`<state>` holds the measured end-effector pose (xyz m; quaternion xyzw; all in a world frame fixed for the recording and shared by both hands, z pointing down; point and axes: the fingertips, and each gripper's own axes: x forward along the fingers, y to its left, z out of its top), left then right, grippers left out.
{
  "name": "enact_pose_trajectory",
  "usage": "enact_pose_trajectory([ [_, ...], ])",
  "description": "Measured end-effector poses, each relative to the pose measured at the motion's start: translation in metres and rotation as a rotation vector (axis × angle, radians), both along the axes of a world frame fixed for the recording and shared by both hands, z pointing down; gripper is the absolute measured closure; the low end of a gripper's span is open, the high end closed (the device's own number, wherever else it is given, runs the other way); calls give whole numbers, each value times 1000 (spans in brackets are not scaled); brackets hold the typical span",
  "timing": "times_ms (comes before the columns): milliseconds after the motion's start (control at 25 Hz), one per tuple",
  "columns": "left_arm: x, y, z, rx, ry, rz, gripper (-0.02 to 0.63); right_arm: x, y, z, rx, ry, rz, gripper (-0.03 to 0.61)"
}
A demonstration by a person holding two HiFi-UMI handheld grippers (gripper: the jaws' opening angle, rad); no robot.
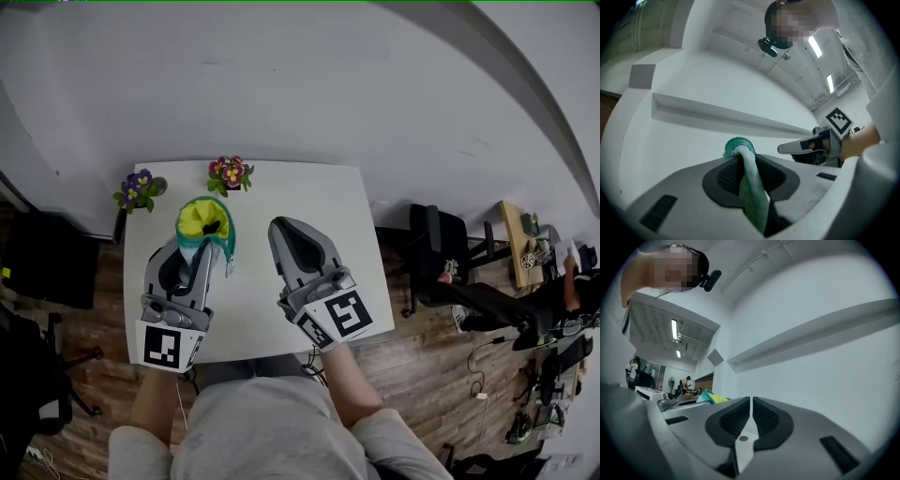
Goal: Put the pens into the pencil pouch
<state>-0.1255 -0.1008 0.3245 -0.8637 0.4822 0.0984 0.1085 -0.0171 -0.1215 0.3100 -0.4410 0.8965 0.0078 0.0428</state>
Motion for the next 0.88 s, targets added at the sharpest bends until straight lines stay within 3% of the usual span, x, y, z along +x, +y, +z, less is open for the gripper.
enact_pose_trajectory([
  [400, -21, 12, -9, -42, 5, -126, 522, 33, 1, 2, 8, 41, 92, 540],
  [880, -9, 29, -23, -46, 19, -223, 523, 96, 18, -4, 17, 34, 144, 540],
])
